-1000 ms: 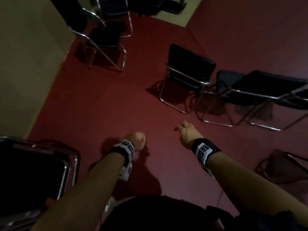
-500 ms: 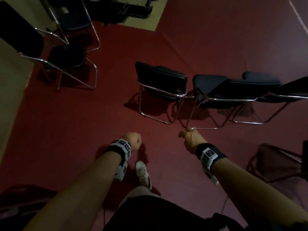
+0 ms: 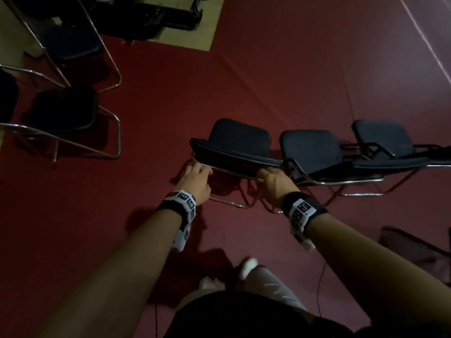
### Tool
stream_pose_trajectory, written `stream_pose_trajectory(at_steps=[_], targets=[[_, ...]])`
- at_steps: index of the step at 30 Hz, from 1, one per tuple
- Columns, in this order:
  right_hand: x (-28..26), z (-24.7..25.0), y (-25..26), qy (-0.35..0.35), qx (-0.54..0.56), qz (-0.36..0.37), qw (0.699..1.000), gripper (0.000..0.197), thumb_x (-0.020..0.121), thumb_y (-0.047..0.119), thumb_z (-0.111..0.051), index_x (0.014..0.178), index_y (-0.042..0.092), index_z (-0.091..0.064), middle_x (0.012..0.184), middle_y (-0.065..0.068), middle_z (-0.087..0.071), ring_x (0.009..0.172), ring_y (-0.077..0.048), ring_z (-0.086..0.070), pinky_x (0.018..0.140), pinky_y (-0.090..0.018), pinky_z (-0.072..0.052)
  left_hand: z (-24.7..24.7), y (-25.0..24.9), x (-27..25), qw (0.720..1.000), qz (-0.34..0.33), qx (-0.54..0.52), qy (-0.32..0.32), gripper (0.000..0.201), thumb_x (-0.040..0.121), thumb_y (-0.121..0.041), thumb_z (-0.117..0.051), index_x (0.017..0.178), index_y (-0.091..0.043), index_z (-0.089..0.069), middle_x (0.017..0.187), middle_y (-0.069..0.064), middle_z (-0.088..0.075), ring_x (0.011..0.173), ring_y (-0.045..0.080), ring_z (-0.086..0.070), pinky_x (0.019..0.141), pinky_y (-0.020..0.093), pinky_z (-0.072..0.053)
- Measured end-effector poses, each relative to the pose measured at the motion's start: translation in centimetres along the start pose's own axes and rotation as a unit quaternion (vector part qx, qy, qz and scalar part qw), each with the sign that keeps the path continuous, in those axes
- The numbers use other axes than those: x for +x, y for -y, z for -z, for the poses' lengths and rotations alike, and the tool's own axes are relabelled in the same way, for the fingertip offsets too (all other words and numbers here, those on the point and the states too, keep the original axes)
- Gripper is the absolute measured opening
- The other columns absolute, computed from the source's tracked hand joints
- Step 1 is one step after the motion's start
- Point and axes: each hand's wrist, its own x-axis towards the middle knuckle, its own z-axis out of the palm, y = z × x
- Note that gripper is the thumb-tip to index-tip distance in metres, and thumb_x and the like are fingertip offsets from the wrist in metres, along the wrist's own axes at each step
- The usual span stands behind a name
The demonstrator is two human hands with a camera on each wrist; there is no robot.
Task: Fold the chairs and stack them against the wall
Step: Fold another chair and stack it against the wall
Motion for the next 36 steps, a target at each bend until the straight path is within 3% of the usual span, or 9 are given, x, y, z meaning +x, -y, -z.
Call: stream_pose_trajectory(at_steps=[4,7,10,14,16,20,23,27,36], targets=[[5.6,-1.8,-2.5,0.02,-0.1,-0.069,0.992,0.077,0.085,0.028,-0.066,0.152,0.021,-0.028,0.15,-0.013,-0.03,0.136,-0.037,-0.03,0.112,-0.055,-0.032,0.7,-0.5,6.4,0.997,-0.048,0.05,-0.038,0.073,0.076,-0.014,-0.067,0.142,-0.026,-0.04,0.146,0.004,-0.031,0.135,0.029,-0.032,0.103,0.044,-0.044],[10.3,-3.2,-4.6,0.092,-0.1,-0.103,0.985,0.083,0.093,0.03,-0.057,0.159,0.02,-0.008,0.16,-0.015,-0.012,0.149,-0.037,-0.009,0.119,-0.062,-0.009,0.2,-0.7,11.8,0.995,-0.043,0.085,0.03,0.091,0.076,-0.021,-0.072,0.153,-0.031,-0.024,0.16,0.007,-0.016,0.15,0.032,-0.011,0.119,0.05,-0.023],[14.0,-5.0,-5.3,0.181,-0.075,-0.115,0.974,0.064,0.097,0.028,-0.049,0.154,0.022,-0.022,0.157,-0.012,-0.021,0.149,-0.034,-0.01,0.116,-0.069,-0.004,-0.8,0.0,16.4,0.983,-0.037,0.133,0.122,0.102,0.075,-0.036,-0.077,0.156,-0.035,-0.014,0.163,0.005,-0.013,0.152,0.032,-0.004,0.12,0.057,-0.008],[17.7,-6.6,-5.4,0.237,-0.05,-0.063,0.968,0.054,0.094,0.025,-0.048,0.146,0.027,-0.032,0.144,-0.003,-0.044,0.137,-0.029,-0.036,0.112,-0.073,-0.01,-1.0,1.3,21.7,0.959,-0.059,0.159,0.227,0.092,0.078,-0.04,-0.076,0.154,-0.033,-0.025,0.156,0.0,-0.028,0.151,0.029,-0.013,0.118,0.063,-0.003],[19.5,-5.4,-6.3,0.226,-0.05,-0.032,0.972,0.056,0.091,0.028,-0.054,0.143,0.03,-0.035,0.137,0.002,-0.053,0.13,-0.026,-0.046,0.113,-0.069,-0.013,-0.9,1.5,24.1,0.951,-0.077,0.168,0.249,0.074,0.081,-0.034,-0.072,0.146,-0.035,-0.037,0.144,-0.006,-0.043,0.143,0.022,-0.029,0.116,0.063,-0.007],[24.4,-2.9,-9.4,0.233,-0.034,-0.056,0.97,0.049,0.088,0.034,-0.06,0.133,0.035,-0.044,0.125,0.004,-0.062,0.121,-0.025,-0.055,0.114,-0.064,-0.019,-1.0,0.4,29.4,0.952,-0.093,0.176,0.232,0.055,0.086,-0.024,-0.067,0.135,-0.039,-0.047,0.128,-0.01,-0.055,0.126,0.019,-0.047,0.107,0.047,-0.028],[28.9,-1.6,-11.7,0.191,-0.036,-0.09,0.977,0.042,0.086,0.043,-0.061,0.127,0.04,-0.05,0.117,0.005,-0.066,0.114,-0.025,-0.06,0.114,-0.061,-0.021,0.3,-0.5,35.3,0.946,-0.112,0.179,0.248,0.055,0.086,-0.034,-0.072,0.136,-0.036,-0.047,0.129,-0.006,-0.056,0.124,0.022,-0.047,0.104,0.05,-0.033],[32.0,0.4,-13.8,0.218,-0.035,-0.108,0.969,0.035,0.086,0.043,-0.063,0.121,0.038,-0.055,0.112,0.004,-0.07,0.106,-0.025,-0.065,0.095,-0.04,-0.045,0.9,-2.0,39.9,0.919,-0.131,0.172,0.33,0.062,0.086,-0.04,-0.072,0.14,-0.033,-0.042,0.129,0.0,-0.061,0.117,0.026,-0.059,0.097,0.043,-0.049],[35.8,2.1,-13.7,0.172,-0.072,-0.217,0.958,0.052,0.078,0.052,-0.071,0.126,0.043,-0.053,0.13,0.003,-0.057,0.123,-0.028,-0.049,0.101,-0.046,-0.035,1.9,-1.1,46.8,0.898,-0.254,0.125,0.338,0.057,0.083,-0.049,-0.07,0.135,-0.033,-0.053,0.123,-0.002,-0.066,0.106,0.024,-0.064,0.09,0.036,-0.053]])
